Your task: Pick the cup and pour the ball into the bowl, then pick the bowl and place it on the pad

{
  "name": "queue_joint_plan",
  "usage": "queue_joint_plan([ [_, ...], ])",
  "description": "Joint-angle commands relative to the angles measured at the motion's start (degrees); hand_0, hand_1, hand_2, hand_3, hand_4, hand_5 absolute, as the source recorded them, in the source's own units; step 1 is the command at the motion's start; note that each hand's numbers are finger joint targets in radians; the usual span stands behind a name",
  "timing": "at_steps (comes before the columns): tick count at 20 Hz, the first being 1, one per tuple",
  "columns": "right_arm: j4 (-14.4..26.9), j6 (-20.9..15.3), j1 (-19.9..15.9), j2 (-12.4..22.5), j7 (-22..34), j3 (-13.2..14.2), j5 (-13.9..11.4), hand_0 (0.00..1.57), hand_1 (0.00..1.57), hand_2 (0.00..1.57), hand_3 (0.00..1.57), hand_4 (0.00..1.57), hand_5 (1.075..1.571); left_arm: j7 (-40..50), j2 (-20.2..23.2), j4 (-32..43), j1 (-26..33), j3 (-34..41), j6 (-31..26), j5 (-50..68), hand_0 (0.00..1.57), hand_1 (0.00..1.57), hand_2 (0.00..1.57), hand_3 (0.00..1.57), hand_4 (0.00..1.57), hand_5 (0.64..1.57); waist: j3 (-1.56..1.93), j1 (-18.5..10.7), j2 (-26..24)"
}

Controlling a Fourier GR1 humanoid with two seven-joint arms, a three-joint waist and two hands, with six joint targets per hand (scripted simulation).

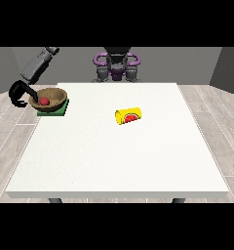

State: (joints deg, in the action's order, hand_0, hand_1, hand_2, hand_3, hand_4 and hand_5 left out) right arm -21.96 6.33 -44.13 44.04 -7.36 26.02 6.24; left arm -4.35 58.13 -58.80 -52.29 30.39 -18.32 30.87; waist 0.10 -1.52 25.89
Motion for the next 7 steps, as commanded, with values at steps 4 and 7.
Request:
queue_joint_plan([
  [4, -0.11, 3.60, -2.26, 4.27, 3.78, 1.21, 1.71, 0.32, 0.32, 0.40, 0.52, 0.00, 1.493, -1.49, -0.88, 1.10, 2.73, -0.17, -0.83, -0.05, 0.00, 0.00, 0.00, 0.00, 0.00, 1.515, -0.08, 0.70, -2.40],
  [7, -1.49, 3.50, -6.46, 4.54, 8.45, 1.00, 2.39, 0.13, 0.13, 0.28, 0.38, 0.00, 1.467, -0.93, -0.76, 3.07, 1.12, -1.51, -0.17, -0.81, 0.00, 0.00, 0.00, 0.00, 0.00, 1.515, -0.10, 1.59, -3.45],
])
